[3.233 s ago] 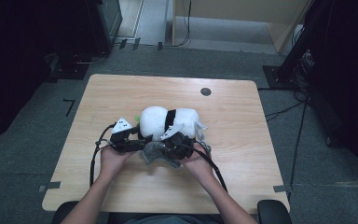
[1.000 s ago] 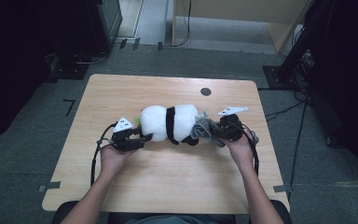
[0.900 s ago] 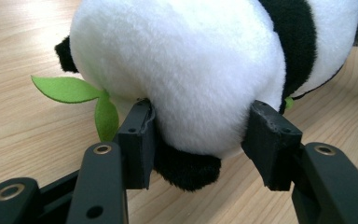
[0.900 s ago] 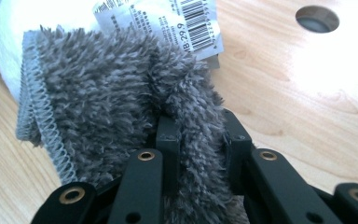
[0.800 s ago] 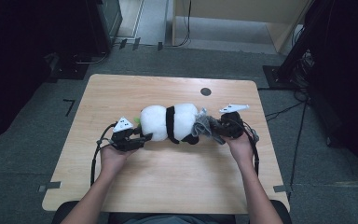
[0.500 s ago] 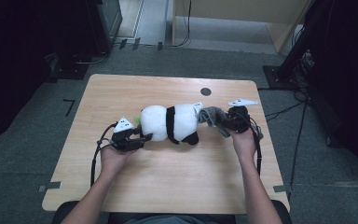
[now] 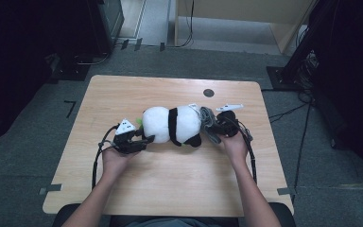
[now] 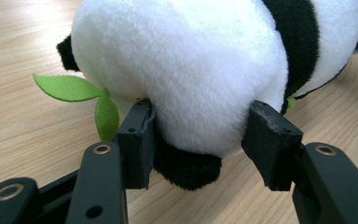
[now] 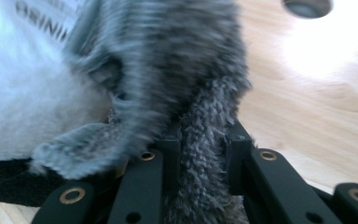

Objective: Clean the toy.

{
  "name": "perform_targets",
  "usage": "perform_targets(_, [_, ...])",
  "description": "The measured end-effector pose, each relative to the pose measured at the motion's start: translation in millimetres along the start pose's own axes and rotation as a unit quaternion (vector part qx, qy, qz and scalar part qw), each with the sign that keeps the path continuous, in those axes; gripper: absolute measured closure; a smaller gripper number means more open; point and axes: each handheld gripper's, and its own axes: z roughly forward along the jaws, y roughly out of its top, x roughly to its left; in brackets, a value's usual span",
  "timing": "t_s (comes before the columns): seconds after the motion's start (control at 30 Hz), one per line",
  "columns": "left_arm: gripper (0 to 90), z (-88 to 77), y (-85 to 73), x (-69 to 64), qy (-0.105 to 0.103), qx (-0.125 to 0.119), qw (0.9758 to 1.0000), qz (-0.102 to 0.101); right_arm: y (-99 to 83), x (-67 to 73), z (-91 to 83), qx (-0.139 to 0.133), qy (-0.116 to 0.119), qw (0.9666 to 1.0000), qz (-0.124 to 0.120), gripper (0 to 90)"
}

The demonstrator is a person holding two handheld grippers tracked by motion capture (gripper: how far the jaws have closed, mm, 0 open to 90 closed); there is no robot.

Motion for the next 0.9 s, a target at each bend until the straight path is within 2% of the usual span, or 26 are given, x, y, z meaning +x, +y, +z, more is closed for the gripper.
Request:
perform_targets(0.17, [45.8,-0.1,-0.2,0.2,0.000,0.000,1.0000,-0.002,-3.0,2.4,11.5,0.024,0.001,0.9996,-0.015,74.9])
perform_targets(0.3, [45.2,-0.2,-0.3,0.5,0.001,0.000,1.0000,-0.001,-5.4,-3.9,13.8,0.030,0.007,0.9995,-0.009,74.9])
perform_targets(0.53, [44.1,-0.6,-0.3,0.7,0.000,0.000,1.0000,-0.002,-4.2,-18.8,-4.1,0.000,-0.015,0.9999,0.006,75.1])
perform_targets(0.73, [43.4,-1.0,-0.1,0.3,0.001,0.000,1.0000,-0.002,-6.1,-36.2,-20.4,-0.019,-0.040,0.9988,0.021,75.0])
perform_targets(0.9, [43.0,-1.2,0.1,-0.3,0.003,0.000,1.0000,0.000,-9.1,-47.7,-30.1,-0.034,-0.059,0.9974,0.022,74.7])
